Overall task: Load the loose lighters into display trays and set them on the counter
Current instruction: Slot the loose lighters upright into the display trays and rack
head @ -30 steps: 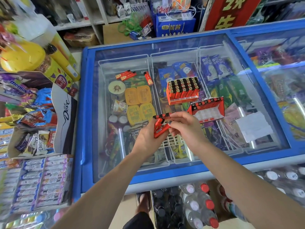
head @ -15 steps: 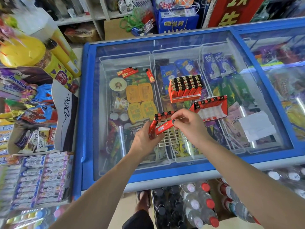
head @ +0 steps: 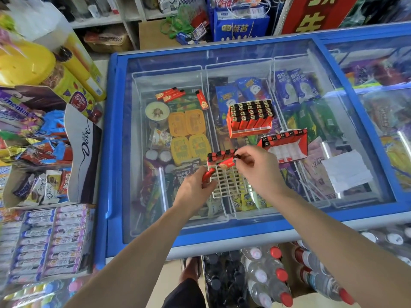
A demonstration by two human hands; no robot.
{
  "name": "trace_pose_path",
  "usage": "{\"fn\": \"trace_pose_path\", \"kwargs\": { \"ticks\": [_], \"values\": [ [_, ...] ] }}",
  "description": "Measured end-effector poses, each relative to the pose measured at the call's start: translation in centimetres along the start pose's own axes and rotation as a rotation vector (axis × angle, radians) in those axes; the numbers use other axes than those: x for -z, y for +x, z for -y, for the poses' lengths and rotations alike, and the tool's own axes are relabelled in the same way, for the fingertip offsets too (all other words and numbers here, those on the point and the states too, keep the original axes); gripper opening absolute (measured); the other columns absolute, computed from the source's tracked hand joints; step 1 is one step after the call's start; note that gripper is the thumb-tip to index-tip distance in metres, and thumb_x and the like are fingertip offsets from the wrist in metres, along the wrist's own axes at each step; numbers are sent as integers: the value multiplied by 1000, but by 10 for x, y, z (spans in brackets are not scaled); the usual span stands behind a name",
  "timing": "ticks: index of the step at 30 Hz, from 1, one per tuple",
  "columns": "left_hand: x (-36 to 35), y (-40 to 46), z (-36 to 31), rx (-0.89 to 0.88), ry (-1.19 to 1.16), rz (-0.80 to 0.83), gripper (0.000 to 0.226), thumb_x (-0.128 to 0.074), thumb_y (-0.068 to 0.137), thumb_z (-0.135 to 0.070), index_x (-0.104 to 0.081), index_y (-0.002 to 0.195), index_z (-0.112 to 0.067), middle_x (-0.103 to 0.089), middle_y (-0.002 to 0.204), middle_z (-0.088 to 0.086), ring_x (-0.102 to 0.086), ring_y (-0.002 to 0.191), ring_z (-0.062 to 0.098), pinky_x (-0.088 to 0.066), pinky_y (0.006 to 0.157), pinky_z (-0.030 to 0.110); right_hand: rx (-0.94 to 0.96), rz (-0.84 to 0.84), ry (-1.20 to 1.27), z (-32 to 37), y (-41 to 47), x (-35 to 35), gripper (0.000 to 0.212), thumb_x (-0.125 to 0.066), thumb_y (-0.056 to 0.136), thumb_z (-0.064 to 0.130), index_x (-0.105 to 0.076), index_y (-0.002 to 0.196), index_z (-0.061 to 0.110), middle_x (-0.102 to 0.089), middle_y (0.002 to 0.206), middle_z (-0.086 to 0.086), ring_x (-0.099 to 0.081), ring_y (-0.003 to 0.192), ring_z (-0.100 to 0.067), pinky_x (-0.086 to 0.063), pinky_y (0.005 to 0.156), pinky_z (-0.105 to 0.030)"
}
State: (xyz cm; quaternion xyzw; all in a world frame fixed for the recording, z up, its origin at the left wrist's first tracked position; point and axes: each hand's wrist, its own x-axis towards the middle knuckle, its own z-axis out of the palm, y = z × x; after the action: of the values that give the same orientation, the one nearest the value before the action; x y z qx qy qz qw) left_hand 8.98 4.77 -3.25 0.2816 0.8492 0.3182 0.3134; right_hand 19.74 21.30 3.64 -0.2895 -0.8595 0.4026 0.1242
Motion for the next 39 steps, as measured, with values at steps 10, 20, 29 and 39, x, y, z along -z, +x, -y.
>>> {"fn": "trace_pose_path", "kwargs": {
  "ticks": [10,20,29,39],
  "values": [
    [-9,12,6,42,100,42,8,-57,101,-25,-56,108,-24,-67,83,2,-68,71,24,-60,68,46,353,187,-463,-2,14,-19,18,-52,101,4,-62,116,3,-59,114,-10,-65,75,-29,-56,63,-43],
    [-6,12,3,44,149,74,14,-52,104,-29,-56,115,-22,-69,82,5,-68,67,26,-60,62,41,348,187,-497,1,18,-25,13,-54,100,3,-64,109,3,-53,111,-8,-59,62,-24,-55,55,-37],
    [-4,13,0,42,196,93,19,-51,104,-30,-54,122,-22,-70,87,5,-68,70,25,-60,65,41,344,206,-581,-5,16,-29,19,-59,94,-3,-65,110,3,-55,112,-8,-57,57,-25,-54,52,-38],
    [-2,16,-1,25,203,95,17,-57,99,-29,-52,114,-23,-63,81,-1,-63,68,19,-56,62,36,405,94,-502,-8,12,-32,17,-69,86,-7,-67,100,2,-59,103,-10,-54,54,-20,-49,43,-33]
  ]
}}
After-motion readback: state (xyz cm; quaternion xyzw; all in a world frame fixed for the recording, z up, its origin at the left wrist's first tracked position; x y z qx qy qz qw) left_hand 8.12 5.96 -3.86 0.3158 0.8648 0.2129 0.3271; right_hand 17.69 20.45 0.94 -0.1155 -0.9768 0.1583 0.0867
